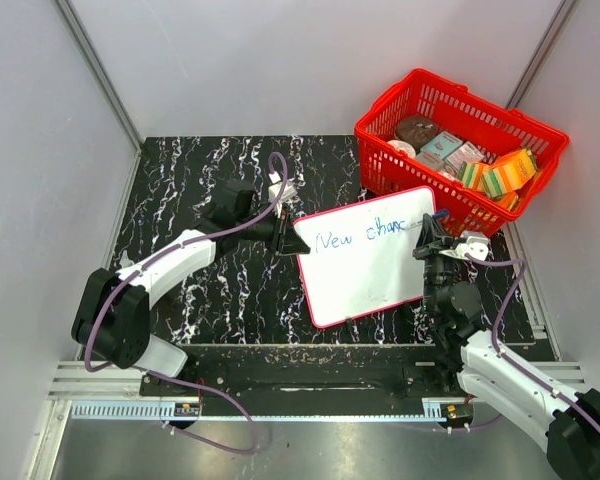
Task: Write a sentence on the whiteboard
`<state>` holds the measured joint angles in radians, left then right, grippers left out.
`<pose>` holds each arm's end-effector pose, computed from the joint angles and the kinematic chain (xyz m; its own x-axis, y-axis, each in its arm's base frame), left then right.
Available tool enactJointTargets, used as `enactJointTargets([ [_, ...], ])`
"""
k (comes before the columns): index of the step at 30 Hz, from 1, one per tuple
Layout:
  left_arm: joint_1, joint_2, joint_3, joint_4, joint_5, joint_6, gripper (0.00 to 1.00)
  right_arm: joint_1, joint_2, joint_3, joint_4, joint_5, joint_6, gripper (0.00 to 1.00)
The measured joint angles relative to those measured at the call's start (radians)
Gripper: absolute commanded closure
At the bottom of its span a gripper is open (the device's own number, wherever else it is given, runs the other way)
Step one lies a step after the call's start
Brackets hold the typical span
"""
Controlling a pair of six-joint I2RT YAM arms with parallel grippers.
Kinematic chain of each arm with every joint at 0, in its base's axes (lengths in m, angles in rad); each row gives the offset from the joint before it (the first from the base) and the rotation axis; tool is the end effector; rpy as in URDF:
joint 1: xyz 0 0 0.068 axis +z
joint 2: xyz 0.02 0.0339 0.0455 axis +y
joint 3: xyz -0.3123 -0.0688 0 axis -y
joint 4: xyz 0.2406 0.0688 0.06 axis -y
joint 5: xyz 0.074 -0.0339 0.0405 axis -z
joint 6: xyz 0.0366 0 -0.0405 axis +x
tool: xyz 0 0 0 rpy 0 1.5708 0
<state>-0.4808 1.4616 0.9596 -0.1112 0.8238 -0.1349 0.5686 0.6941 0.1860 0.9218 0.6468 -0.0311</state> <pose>0.2594 -0.1656 0.3039 -0.6194 0.2200 -0.7536 0.7699 0.3577 -0.5284 0.1078 0.0427 0.2901 0.3375 0.1862 -0.9227 0.0458 0.9758 0.2137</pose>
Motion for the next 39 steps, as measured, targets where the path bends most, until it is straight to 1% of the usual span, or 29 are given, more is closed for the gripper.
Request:
enactJointTargets([
  [11,-0.002,0.000,0.000,0.000,-0.003,0.000,1.00,0.000,0.006,0.000,0.030,0.006,-0.018,1.00],
  [20,-0.003,0.000,0.001,0.001,-0.004,0.000,1.00,0.000,-0.140,-0.002,0.015,-0.004,-0.024,1.00],
  [32,-0.006,0.000,0.003,0.000,-0.007,0.000,1.00,0.000,-0.037,-0.002,0.023,-0.003,-0.045,1.00],
  [39,-0.006,0.000,0.003,0.000,-0.008,0.000,1.00,0.000,-0.008,-0.001,0.048,-0.003,-0.051,1.00],
])
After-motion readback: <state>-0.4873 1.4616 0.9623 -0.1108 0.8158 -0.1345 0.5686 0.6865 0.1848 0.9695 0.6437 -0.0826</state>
